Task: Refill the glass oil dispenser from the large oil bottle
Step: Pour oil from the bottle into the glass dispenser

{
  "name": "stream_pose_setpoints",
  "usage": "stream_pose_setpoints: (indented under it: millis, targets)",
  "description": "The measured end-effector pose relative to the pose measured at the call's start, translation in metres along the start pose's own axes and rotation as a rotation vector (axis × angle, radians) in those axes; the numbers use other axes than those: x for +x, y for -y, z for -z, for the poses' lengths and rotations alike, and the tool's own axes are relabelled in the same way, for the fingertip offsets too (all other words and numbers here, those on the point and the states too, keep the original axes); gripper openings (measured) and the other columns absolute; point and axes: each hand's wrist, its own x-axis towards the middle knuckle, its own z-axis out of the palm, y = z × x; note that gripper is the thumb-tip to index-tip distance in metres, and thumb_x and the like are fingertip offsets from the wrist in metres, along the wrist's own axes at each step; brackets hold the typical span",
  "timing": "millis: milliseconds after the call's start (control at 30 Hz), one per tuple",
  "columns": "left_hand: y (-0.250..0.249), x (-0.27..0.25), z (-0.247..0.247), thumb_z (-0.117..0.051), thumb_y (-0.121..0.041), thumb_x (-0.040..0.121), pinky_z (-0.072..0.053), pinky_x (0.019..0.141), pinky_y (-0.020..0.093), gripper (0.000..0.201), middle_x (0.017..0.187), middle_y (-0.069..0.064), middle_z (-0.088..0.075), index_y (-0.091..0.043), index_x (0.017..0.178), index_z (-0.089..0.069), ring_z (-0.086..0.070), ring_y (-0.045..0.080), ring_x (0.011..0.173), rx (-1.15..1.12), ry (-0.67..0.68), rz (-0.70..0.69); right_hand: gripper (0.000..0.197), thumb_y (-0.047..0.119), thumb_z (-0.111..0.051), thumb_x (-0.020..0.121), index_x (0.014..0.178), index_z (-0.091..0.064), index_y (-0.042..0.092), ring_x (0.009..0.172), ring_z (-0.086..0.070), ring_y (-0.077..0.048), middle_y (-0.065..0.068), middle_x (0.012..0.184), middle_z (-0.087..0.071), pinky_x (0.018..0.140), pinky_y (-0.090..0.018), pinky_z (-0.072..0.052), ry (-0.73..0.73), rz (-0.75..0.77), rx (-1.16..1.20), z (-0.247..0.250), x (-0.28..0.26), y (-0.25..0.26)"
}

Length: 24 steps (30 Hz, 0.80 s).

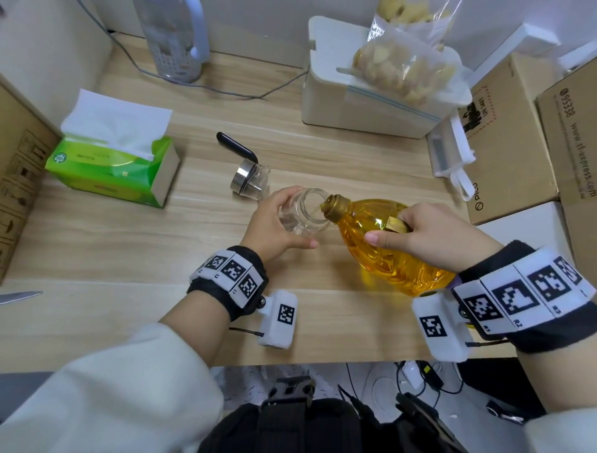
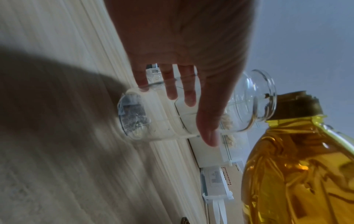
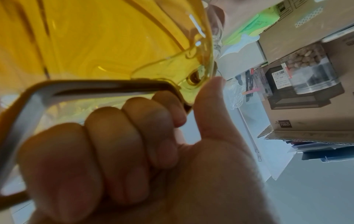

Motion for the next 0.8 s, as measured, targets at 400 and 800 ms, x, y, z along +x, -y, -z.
stream_pose_setpoints:
  millis: [400,800]
  targets:
    - [0.0016,0.0005,0.0005,-0.089,-0.009,0.046,-0.04,0.094,0.019,0.087,0.117,-0.004,-0.056,-0.018,0.123,-0.051,-0.052,0.012,0.11,0.057,-0.025,0.003,0.053,0.058,-0.058,0.075,0.054,-0.044,0.011,0.05,-0.041,-0.016,-0.002,0.05,-0.041,0.05,-0.029,-0.027,0.023,-0.028,-0.062,0.0037,-0.0014,0.0026]
    - [-0.0011,-0.0018,0.0056,-0.089,-0.007,0.046,-0.039,0.097,0.027,0.082,0.115,-0.006,-0.055,-0.027,0.115,-0.05,-0.051,0.014,0.111,0.049,-0.028,0.004,0.054,0.057,-0.059,0.075,0.051,-0.039,0.013,0.049,-0.039,-0.016,-0.001,0.049,-0.039,0.05,-0.029,-0.026,0.031,-0.029,-0.047,0.0036,-0.0033,0.0053]
